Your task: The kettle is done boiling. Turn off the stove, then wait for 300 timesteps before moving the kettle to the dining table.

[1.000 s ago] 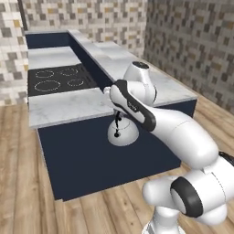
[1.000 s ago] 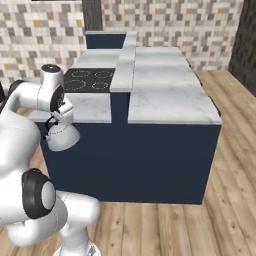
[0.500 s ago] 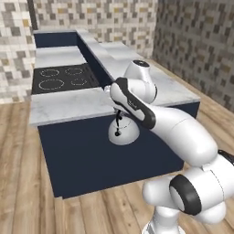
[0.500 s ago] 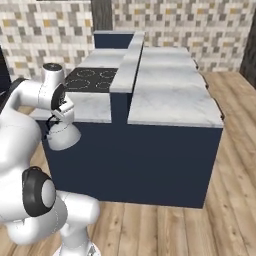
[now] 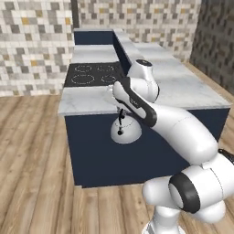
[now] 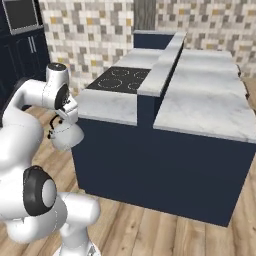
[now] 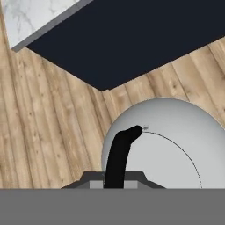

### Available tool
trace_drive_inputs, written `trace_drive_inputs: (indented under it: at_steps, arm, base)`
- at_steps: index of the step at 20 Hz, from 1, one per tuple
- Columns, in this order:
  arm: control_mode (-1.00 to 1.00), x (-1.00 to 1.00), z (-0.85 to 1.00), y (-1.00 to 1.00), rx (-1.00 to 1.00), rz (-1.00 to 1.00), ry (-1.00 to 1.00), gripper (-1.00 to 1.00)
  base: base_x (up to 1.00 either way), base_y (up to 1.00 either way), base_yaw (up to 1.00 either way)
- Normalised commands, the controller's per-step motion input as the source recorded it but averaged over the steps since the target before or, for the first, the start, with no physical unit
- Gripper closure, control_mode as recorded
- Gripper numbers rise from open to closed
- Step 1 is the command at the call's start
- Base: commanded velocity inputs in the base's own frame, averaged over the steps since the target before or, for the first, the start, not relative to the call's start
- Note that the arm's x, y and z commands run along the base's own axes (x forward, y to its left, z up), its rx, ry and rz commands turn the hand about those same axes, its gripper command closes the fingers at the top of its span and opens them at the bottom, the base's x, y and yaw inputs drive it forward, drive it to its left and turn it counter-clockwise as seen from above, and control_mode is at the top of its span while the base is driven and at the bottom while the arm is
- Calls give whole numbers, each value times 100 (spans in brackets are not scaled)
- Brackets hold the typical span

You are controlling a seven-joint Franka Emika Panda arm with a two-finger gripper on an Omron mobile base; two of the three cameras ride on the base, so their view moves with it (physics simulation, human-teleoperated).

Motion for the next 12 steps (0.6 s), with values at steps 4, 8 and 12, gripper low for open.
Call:
trace_drive_inputs:
  at_steps: [4, 8, 12]
  arm:
    - [100, 0, 0, 0, 0, 0, 0, 100]
    - [100, 0, 0, 0, 0, 0, 0, 100]
    - [100, 0, 0, 0, 0, 0, 0, 100]
  base:
    - [-18, -48, 42]
    - [-33, -85, 37]
    - [-32, -100, 31]
